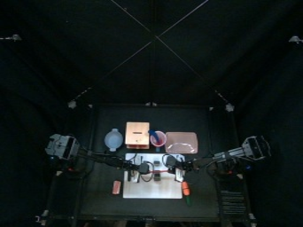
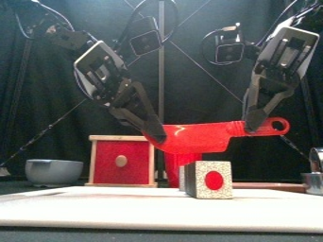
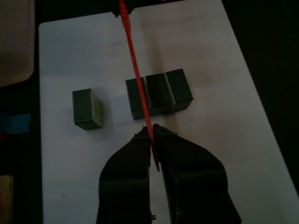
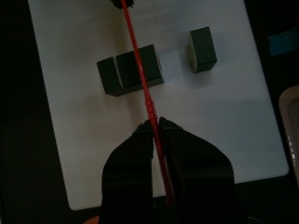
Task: Place sushi on board then cut the sushi with the knife then place the pieces on the plate
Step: Cut the sushi into 4 pieces
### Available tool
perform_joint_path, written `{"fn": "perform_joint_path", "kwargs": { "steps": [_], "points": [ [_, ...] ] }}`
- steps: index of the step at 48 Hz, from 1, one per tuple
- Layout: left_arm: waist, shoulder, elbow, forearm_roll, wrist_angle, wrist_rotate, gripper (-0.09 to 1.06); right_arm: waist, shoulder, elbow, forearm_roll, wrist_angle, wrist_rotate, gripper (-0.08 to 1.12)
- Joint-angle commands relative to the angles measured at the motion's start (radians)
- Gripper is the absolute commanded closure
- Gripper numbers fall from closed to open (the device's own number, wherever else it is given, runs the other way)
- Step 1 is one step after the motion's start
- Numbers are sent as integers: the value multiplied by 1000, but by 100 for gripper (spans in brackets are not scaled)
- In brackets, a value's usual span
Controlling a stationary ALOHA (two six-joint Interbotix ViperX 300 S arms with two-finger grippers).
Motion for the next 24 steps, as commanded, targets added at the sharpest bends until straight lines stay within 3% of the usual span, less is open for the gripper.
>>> {"fn": "perform_joint_path", "kwargs": {
  "steps": [1,16,24],
  "points": [
    [-35,0,-9,-12,6,2,55,-6,-6,-2,5,6,12,74],
    [-35,17,-9,-43,6,2,55,0,18,0,18,-2,12,75],
    [-35,18,-9,-43,8,2,55,3,21,0,26,-5,12,75]
  ]
}}
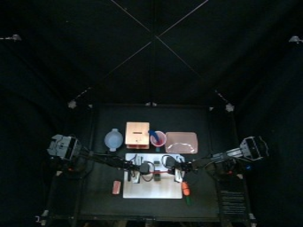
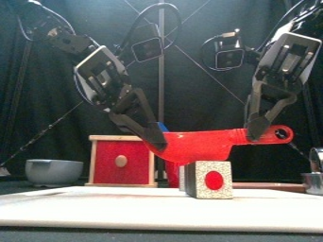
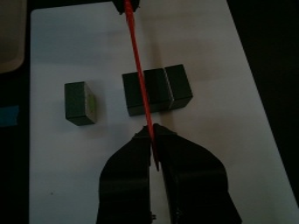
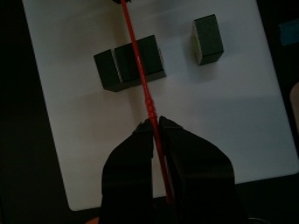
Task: Place sushi on board then cut the sushi with the knife then place the pieces on the plate
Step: Cut the sushi into 4 pieces
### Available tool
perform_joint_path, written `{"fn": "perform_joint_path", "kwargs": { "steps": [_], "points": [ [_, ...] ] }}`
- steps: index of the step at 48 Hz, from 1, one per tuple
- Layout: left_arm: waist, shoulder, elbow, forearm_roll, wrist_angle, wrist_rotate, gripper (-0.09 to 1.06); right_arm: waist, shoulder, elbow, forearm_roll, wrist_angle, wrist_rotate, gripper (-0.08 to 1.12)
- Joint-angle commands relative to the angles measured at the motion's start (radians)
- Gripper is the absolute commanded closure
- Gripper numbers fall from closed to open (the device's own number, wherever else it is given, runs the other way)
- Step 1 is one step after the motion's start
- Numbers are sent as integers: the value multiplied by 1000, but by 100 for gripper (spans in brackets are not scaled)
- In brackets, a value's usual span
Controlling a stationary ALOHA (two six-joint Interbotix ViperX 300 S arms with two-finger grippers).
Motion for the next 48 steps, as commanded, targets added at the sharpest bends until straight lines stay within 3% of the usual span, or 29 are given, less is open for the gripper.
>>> {"fn": "perform_joint_path", "kwargs": {
  "steps": [1,28,48],
  "points": [
    [-32,-9,-6,-2,6,2,55,-3,-12,-2,8,5,14,75],
    [-32,17,-5,-3,6,0,55,2,23,6,14,2,14,75],
    [-31,77,2,-11,8,-2,55,3,129,6,46,-6,12,75]
  ]
}}
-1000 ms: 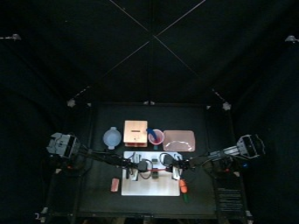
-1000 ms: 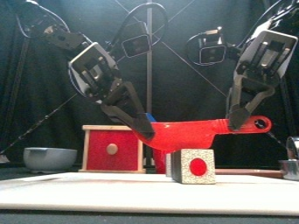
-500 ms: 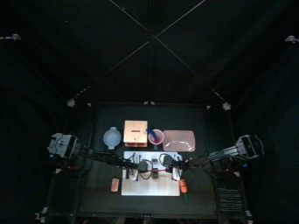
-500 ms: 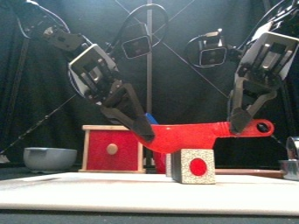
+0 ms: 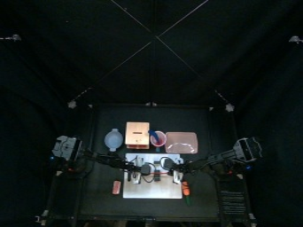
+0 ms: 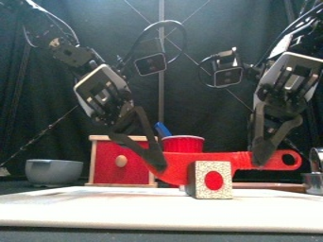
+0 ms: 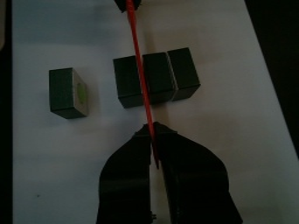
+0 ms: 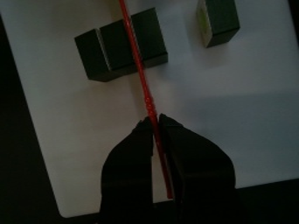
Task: Place sushi on board then cut the sushi with the knife then place the pieces on the plate
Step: Cut the sushi into 4 pieces
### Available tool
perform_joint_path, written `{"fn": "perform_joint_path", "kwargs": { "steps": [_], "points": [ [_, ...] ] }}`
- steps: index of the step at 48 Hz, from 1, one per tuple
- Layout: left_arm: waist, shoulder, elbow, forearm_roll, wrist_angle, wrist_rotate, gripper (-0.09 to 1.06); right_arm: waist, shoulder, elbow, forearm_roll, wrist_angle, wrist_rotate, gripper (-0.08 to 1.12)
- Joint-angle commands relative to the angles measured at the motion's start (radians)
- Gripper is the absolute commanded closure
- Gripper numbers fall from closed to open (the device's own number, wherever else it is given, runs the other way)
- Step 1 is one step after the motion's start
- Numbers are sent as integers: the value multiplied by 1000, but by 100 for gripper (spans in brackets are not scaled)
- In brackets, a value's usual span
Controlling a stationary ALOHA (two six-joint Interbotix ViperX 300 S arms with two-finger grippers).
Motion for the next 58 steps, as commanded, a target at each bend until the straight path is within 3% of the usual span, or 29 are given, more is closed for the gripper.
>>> {"fn": "perform_joint_path", "kwargs": {
  "steps": [1,21,44,58],
  "points": [
    [-28,0,9,-5,8,2,55,-3,15,6,11,14,9,75],
    [-9,-2,3,-2,8,8,55,-29,12,2,-23,14,9,75],
    [21,-6,6,34,9,8,55,-60,12,-5,-34,14,9,75],
    [18,-58,2,38,8,9,55,-54,-37,-26,-34,28,5,75]
  ]
}}
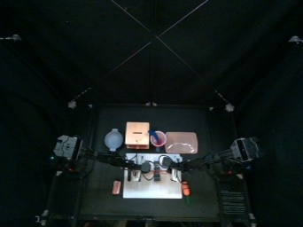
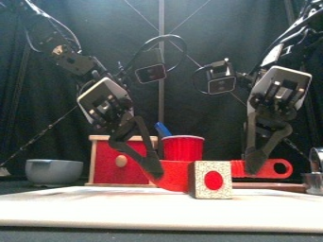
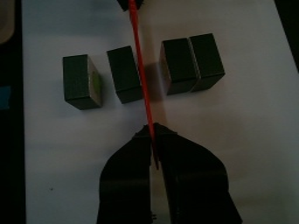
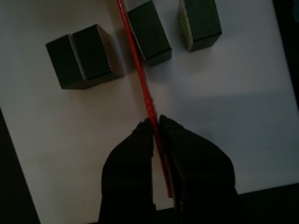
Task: Place sushi on board then cut the sushi with the knife then place the pieces on the plate
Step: Cut the sushi into 4 pieces
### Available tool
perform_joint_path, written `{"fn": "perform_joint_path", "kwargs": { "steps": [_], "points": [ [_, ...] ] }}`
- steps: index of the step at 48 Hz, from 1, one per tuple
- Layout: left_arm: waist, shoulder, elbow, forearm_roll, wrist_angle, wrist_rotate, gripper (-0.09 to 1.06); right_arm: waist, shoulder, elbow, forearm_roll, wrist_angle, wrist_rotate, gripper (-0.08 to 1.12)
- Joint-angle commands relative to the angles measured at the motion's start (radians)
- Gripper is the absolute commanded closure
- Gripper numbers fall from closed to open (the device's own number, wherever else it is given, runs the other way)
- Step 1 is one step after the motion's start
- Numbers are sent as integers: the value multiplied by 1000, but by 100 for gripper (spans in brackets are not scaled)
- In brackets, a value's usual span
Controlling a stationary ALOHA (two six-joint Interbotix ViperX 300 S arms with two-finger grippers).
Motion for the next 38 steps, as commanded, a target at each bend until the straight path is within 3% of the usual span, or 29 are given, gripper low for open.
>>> {"fn": "perform_joint_path", "kwargs": {
  "steps": [1,12,23,38],
  "points": [
    [-17,-55,-6,9,9,5,55,-14,-63,-11,2,21,8,75],
    [-31,-97,-21,15,8,3,55,-3,-140,-18,2,37,11,75],
    [-86,-87,-28,14,8,2,55,43,-167,-12,12,28,12,75],
    [-110,-81,-31,-20,8,-2,56,75,-149,-9,38,11,14,75]
  ]
}}
